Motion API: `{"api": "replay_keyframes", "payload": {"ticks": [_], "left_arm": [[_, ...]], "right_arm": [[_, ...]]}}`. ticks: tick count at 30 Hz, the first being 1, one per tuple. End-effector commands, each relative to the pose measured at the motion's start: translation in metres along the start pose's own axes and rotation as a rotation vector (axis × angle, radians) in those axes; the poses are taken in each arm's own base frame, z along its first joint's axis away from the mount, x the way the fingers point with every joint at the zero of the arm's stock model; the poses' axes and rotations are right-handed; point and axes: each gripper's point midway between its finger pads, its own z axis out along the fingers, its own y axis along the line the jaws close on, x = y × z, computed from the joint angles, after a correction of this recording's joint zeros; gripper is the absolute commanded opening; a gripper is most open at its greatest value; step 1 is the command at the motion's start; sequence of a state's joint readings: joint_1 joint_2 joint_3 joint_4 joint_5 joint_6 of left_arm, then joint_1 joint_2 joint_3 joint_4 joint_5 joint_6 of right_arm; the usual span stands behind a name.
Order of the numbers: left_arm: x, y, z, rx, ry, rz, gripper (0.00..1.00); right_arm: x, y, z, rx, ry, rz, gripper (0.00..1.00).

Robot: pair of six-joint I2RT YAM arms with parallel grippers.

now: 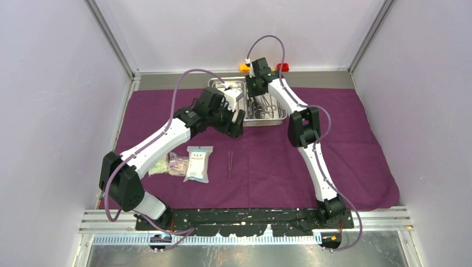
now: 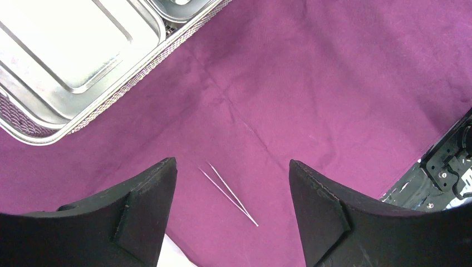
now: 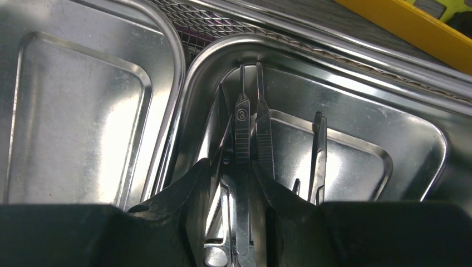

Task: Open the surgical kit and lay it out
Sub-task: Pick up the medical item from the container.

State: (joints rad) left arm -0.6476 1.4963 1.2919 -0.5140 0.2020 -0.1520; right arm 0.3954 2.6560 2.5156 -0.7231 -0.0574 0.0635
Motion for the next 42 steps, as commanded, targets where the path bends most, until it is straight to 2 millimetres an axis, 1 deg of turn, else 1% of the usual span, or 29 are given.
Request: {"api": "replay_keyframes", "payload": {"ticks": [1, 6, 18, 25, 32, 38, 42], "left_arm": [[-0.016, 0.0, -0.008, 0.002, -0.064, 0.02, 0.76], [-0.016, 0.0, -0.009, 0.004, -0.063, 0.017, 0.76], [-0.015, 0.0, -0.008, 0.006, -0.064, 0.02, 0.76], [-0.014, 0.0, -0.008, 0.007, -0.061, 0.021, 0.76], [-0.014, 0.0, -0.008, 0.007, -0.064, 0.025, 0.76], [-0.016, -0.001, -0.01, 0.008, -0.07, 0.029, 0.76], [-0.016, 0.0, -0.011, 0.008, -0.071, 0.03, 0.76]], "right_arm": [[-0.031, 0.008, -0.011, -0.013, -0.089, 0.006, 0.36], [-0.032, 0.011, -0.011, -0.021, -0.094, 0.0, 0.36], [-0.022, 0.02, 0.0, -0.038, -0.076, -0.016, 0.34], [-0.019, 0.017, 0.003, -0.02, -0.069, -0.025, 0.3], [-0.03, 0.016, -0.007, -0.009, -0.094, -0.029, 0.21], [-0.044, 0.017, -0.023, -0.002, -0.127, -0.024, 0.14], [-0.056, 0.019, -0.038, -0.006, -0.153, -0.015, 0.1]]}}
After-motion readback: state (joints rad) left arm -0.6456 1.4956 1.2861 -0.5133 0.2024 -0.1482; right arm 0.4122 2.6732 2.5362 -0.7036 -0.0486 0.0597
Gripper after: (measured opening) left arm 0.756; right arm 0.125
